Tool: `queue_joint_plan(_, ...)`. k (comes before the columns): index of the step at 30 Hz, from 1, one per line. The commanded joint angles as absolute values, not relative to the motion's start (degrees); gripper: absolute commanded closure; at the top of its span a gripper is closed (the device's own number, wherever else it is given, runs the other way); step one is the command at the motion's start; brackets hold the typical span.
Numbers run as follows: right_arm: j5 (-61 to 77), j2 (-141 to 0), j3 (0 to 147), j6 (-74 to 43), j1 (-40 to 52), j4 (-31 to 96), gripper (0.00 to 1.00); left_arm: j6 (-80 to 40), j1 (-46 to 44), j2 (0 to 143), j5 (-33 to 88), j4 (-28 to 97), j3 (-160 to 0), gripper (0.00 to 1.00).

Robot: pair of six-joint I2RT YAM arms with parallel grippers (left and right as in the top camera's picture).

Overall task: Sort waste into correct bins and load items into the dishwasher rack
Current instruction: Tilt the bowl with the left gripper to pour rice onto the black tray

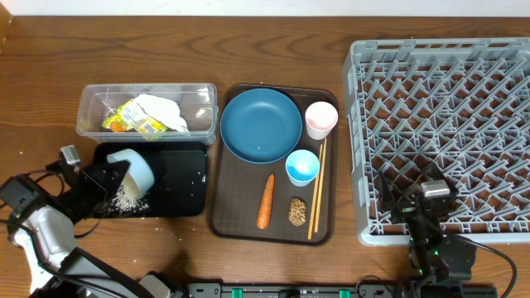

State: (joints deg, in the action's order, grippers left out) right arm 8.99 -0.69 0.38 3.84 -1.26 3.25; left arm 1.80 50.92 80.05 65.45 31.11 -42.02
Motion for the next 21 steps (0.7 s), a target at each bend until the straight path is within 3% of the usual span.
queue_joint_plan(1, 9.21, -0.54, 0.32, 4.56, -0.99, 3.46, 0.01, 3.03, 51.16, 79.72, 71.85, 30.22, -40.82, 0.94)
queue_joint_plan(9, 9.21, -0.54, 0.32, 4.58, -0.99, 3.46, 0.01, 5.98, 51.16, 79.72, 85.1, 30.06, -40.82, 0.94)
queue_joint_plan(21, 9.21, -0.54, 0.32, 4.58, -0.99, 3.46, 0.01, 6.0, 51.16, 79.72, 89.56, 30.04, -40.82, 0.94)
